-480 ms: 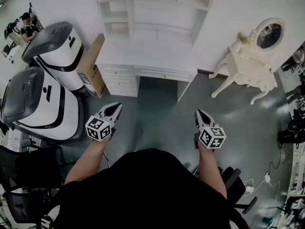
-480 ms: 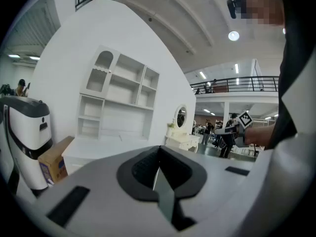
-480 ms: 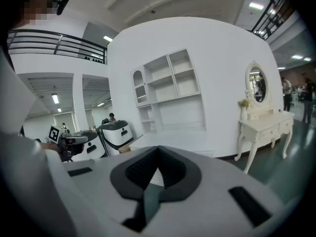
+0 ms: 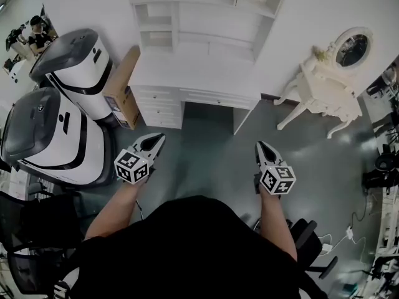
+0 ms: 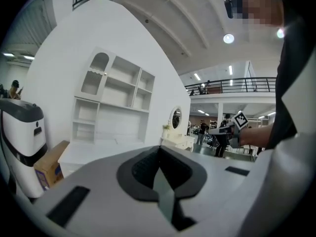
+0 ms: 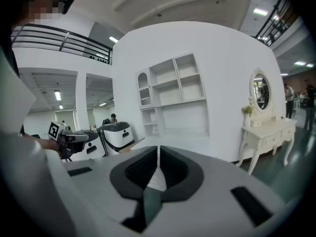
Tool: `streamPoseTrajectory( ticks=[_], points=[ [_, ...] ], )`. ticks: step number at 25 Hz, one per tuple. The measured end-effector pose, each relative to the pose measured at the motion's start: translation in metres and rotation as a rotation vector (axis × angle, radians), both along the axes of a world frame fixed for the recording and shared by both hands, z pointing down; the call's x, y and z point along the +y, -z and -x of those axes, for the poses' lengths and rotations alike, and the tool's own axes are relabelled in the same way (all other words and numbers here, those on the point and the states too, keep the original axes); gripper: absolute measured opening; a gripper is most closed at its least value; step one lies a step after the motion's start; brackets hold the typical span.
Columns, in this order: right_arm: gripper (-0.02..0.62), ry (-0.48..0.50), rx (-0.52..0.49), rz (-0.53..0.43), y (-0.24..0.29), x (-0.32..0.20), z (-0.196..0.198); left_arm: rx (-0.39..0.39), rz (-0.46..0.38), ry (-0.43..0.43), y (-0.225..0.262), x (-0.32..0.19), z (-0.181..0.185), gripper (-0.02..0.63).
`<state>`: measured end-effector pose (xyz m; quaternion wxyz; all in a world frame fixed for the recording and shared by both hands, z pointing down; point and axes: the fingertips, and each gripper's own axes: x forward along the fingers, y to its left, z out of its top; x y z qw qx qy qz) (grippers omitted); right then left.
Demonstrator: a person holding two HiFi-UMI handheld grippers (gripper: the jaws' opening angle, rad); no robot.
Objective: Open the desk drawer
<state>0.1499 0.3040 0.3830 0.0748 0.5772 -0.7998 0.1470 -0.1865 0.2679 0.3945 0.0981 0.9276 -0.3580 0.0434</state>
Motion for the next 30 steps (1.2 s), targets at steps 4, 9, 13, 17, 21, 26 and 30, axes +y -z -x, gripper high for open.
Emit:
streamPoseTrajectory(
  ticks=[4, 9, 13, 17, 21, 26, 30],
  points=[
    [0.041, -0.021, -0.004, -0.007, 0.002, -0.004, 0.016, -0.016, -0.019, -0.041, 0.006, -0.002, 0.012, 0.009],
    [0.083, -0.024, 0.017, -0.031, 0.010, -0.005, 0.041, 0.003, -0.016, -0.054, 0.008, -0.008, 0.034, 0.009],
    [0.091, -0.019, 0.029, -0.017, 0.009, -0.006, 0.053, 0.022, 0.000, -0.056, 0.003, -0.015, 0.041, 0.009],
    [0.094, -0.039, 0.033, 0.003, 0.004, -0.007, 0.047, 0.032, 0.001, -0.074, 0.004, -0.014, 0.035, 0.009],
    [0.104, -0.045, 0.024, 0.024, -0.003, -0.022, 0.054, 0.016, -0.001, -0.073, 0.000, -0.015, 0.044, 0.009],
    [0.107, -0.009, 0.030, 0.052, -0.016, -0.044, 0.066, 0.017, 0.015, -0.027, -0.007, -0.027, 0.063, 0.009],
    [0.107, 0.006, 0.020, 0.046, -0.017, -0.069, 0.069, 0.008, 0.015, -0.007, -0.007, -0.042, 0.071, 0.009]
  ],
)
